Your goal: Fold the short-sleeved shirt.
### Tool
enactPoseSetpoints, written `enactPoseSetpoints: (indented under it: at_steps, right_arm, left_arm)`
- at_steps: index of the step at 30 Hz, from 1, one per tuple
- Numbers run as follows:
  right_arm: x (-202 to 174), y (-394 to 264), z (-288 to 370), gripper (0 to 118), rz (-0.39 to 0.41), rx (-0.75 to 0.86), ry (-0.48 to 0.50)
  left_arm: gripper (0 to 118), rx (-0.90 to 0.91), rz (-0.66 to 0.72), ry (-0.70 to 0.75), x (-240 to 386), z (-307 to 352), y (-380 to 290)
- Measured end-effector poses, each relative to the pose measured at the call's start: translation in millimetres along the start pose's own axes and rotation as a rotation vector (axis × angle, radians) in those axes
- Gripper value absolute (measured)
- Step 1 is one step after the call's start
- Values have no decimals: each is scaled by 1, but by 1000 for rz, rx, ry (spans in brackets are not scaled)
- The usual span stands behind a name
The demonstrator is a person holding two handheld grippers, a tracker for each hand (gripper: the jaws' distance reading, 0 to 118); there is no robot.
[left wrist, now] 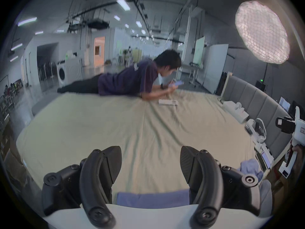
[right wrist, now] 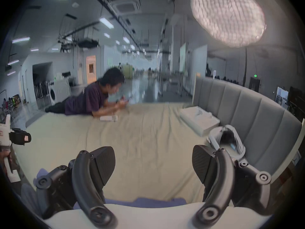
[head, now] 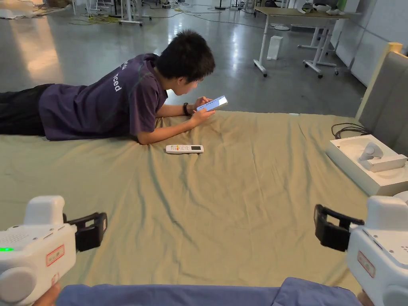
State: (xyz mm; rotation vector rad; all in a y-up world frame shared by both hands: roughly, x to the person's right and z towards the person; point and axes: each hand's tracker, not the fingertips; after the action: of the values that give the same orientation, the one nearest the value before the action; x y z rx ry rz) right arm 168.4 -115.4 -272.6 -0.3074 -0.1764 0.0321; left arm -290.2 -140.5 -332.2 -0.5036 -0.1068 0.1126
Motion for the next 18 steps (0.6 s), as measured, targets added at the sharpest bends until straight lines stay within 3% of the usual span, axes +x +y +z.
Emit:
enactPoseSetpoints:
  at_steps: [2, 3, 4, 5, 6, 7, 9, 10, 11, 18]
  right_arm:
    - [-13, 5, 2, 89, 22, 66, -14]
    - [-19, 4, 2, 75, 30, 95, -27]
    - [-25, 4, 2, 51, 35, 121, -30]
    - [-29, 2, 1, 37, 32, 130, -21]
    - [-33, 1, 0, 27, 32, 132, -22]
    - [-38, -2, -1, 18, 30, 142, -25]
    - [-44, -7, -1, 2, 23, 174, -25]
    - [-48, -10, -1, 0, 29, 183, -29]
    - [-52, -12, -2, 0, 42, 223, -44]
    - [-63, -16, -4, 0, 74, 192, 2]
  left_arm:
    - [78, 65, -25, 7, 15, 2, 10]
    - [75, 79, -42, 2, 19, 2, 10]
    - [65, 106, -50, 12, 25, 3, 12]
    - [49, 133, -60, 19, 30, 4, 13]
    - [29, 152, -73, 30, 37, 6, 13]
    - [17, 167, -87, 51, 42, 6, 12]
    - [13, 162, -91, 40, 48, 7, 8]
    - [3, 157, -91, 20, 46, 3, 7]
    - [2, 155, -89, 24, 48, 3, 5]
    - [1, 149, -57, 21, 22, -8, -4]
